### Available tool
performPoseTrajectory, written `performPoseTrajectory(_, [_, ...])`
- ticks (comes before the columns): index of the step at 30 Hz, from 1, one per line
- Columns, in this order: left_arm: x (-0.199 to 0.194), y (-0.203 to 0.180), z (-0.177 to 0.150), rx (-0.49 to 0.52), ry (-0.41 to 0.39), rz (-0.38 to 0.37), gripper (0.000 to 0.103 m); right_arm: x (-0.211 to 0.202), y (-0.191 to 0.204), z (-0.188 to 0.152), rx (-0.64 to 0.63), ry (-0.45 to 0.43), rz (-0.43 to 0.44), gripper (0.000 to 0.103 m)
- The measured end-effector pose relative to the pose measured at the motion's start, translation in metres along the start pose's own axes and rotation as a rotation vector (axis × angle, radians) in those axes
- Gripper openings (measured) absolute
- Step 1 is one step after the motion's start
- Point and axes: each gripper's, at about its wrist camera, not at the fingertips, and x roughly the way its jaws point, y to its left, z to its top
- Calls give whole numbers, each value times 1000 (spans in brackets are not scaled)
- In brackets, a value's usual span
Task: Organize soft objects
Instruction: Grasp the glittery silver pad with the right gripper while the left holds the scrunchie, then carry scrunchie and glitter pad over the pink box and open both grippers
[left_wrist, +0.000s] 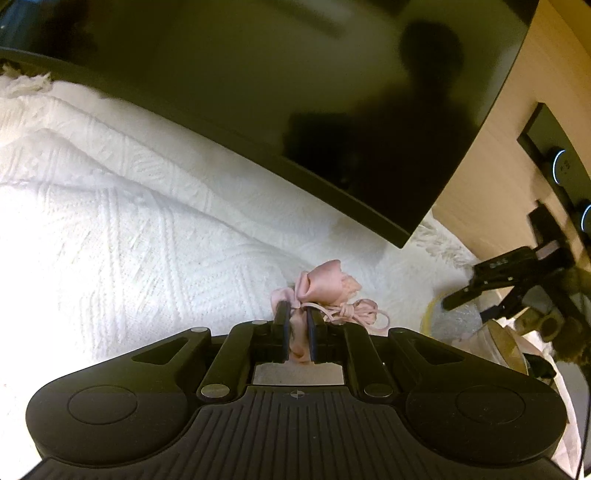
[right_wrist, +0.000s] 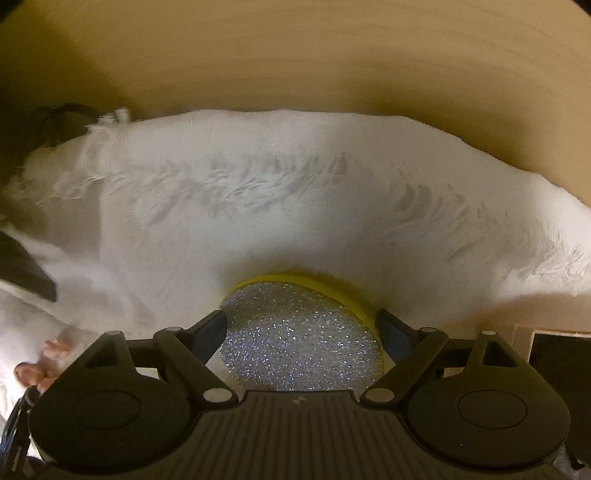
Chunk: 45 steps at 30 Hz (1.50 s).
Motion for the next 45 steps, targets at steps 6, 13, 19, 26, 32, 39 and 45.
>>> performPoseTrajectory(6, [4,-9,4,40,20,36,12,-51,31,-31,-216,-31,131,33])
performPoseTrajectory(13, [10,-20,15,101,81,71,13,-5,55,-21,-215,3,116,27])
performPoseTrajectory(19, [11,-30,19,104,100,132,13,-24,50,-25,-218,-69,92,20])
performPoseTrajectory(26, [8,-46,18,139,119,141,11,-90,36,-36,-232,-178,109,18])
performPoseTrajectory(32, [-8,-66,23,176,90,112,11,-124,31,-52,-235,-245,102,15])
performPoseTrajectory(39, [-40,-101,39,215,13,77,10,-167,18,-75,-238,-323,137,15])
performPoseTrajectory(45, [-58,-146,58,255,-37,41,10,-207,-3,-95,-222,-385,167,15])
